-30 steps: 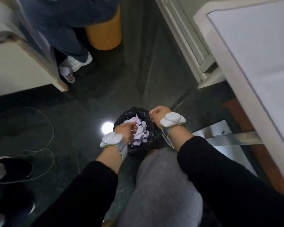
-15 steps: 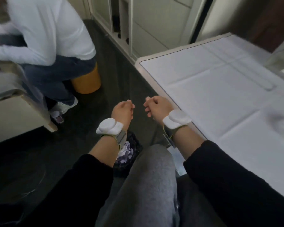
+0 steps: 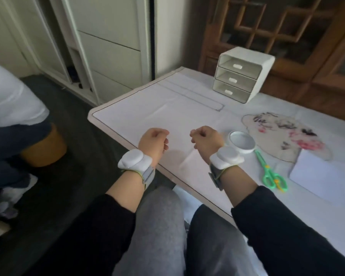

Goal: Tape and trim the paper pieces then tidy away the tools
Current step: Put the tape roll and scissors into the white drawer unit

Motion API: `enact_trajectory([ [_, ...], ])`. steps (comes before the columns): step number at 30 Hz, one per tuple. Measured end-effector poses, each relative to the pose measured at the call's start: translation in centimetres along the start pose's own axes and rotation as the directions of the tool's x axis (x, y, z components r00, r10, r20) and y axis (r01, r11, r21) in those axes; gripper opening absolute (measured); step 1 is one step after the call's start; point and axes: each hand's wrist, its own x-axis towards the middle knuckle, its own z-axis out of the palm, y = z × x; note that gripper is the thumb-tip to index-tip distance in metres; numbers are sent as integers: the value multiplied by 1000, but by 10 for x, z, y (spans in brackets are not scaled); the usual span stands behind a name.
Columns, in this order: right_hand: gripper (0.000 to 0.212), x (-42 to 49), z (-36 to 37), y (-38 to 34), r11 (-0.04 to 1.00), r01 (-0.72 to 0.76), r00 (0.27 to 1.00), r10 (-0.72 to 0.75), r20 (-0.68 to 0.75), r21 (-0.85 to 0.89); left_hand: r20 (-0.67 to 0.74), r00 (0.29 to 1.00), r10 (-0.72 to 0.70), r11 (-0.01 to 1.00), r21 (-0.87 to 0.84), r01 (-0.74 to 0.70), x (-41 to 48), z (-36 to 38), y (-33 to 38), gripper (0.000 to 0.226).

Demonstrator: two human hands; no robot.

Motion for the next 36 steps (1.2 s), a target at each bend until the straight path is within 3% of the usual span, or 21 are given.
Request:
enact_trajectory([
  [9, 13, 11, -76, 53, 985, -140, 963, 112, -244, -102, 184, 982, -34, 997, 69, 21, -1, 83, -4, 22],
  [14, 14, 11, -102, 76, 981, -179, 948, 152, -279, -71, 247, 969, -23, 990, 143, -13, 5, 111, -8, 18],
  [17, 12, 14, -117, 93, 964, -225, 933, 171, -318, -142, 249, 968, 5, 962, 262, -72, 15, 127, -8, 22],
  [20, 27, 14, -126, 102, 904, -305, 928, 211, -307, -300, 264, 964, -18, 931, 356, -80, 26, 143, -8, 12],
  [25, 37, 12, -128, 110, 848, -349, 924, 240, -297, -400, 306, 951, -48, 872, 477, -109, 37, 166, -8, 43],
  [30, 27, 18, -128, 107, 847, -355, 924, 255, -285, -395, 349, 934, -69, 807, 571, -154, 45, 176, -10, 23],
  [32, 23, 18, -130, 103, 851, -350, 929, 260, -265, -392, 358, 931, -76, 816, 559, -149, 51, 175, -11, 33],
  [34, 16, 19, -133, 99, 846, -341, 935, 260, -242, -410, 368, 926, -80, 835, 532, -139, 50, 173, -7, 25],
  [36, 24, 19, -138, 94, 828, -336, 939, 255, -231, -449, 372, 925, -69, 853, 503, -138, 44, 168, 3, 16],
])
